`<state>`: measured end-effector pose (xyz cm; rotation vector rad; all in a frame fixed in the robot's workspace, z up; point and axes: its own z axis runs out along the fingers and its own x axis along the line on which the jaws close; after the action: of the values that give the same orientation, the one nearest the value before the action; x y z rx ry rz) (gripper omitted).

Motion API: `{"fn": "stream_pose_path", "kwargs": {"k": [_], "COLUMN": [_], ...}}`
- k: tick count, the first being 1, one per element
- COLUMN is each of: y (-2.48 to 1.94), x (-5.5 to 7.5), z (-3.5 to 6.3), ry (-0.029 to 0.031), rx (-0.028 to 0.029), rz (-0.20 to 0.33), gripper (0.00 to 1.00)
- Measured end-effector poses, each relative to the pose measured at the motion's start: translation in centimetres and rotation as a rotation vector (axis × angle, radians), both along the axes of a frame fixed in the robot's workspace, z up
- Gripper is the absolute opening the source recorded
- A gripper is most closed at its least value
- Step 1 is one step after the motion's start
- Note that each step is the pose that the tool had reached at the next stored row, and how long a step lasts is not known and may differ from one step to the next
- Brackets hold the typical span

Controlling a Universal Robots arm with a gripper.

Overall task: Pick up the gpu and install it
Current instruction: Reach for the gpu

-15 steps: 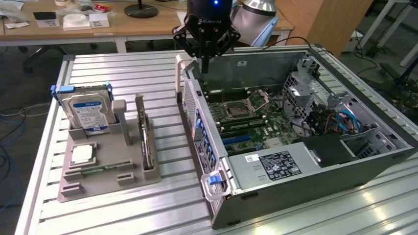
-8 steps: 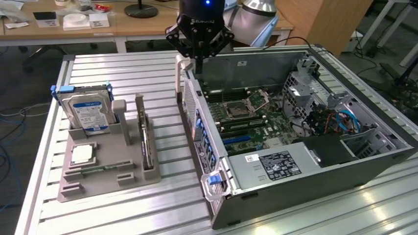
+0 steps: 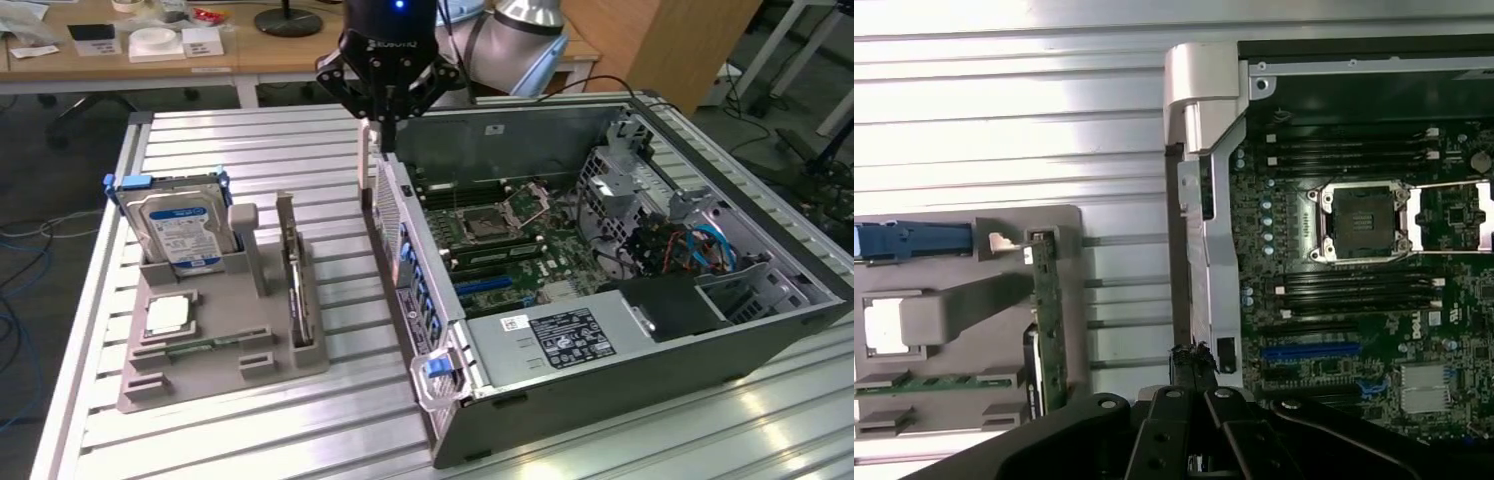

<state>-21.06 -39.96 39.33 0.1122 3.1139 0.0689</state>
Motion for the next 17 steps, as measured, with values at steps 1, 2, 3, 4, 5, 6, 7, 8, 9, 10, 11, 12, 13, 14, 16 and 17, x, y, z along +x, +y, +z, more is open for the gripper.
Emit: {"fn": "stream_pose_path", "kwargs": {"k": [1,2,3,4,5,6,7,8,9,10,11,12,13,14,16,17], "y": [-0.02,-0.05,-0.07,-0.08,-0.09,-0.10,-0.10,-0.10,-0.10,-0.10,-0.10,-0.10,-0.10,-0.10,-0.10,-0.10], "x": [-0.3,-0.5,-0.7,-1.0,-1.3,-1.5,-1.8,-2.0,-2.2,-2.3,-2.3,-2.4,-2.5,-2.5,-2.6,-2.6], "z": [0.00,0.00,0.00,0.00,0.00,0.00,0.00,0.00,-0.01,0.00,0.00,0.00,0.00,0.00,0.00,0.00], "ry": [0.0000,-0.0001,0.0000,0.0001,0.0001,-0.0001,0.0000,0.0000,-0.0001,0.0000,0.0000,0.0000,0.0001,0.0001,0.0001,0.0001], "rx": [0.0001,0.0000,0.0000,0.0000,-0.0001,0.0000,0.0000,0.0001,0.0001,0.0000,0.0000,0.0001,0.0000,0.0001,0.0001,0.0001], "rz": [0.001,0.001,0.002,0.002,0.003,0.003,0.003,0.004,0.005,0.006,0.007,0.011,0.016,0.024,0.042,0.053], "gripper": [0.11,0.11,0.11,0.11,0.11,0.11,0.11,0.11,0.11,0.11,0.11,0.11,0.11,0.11,0.11,0.11]}}
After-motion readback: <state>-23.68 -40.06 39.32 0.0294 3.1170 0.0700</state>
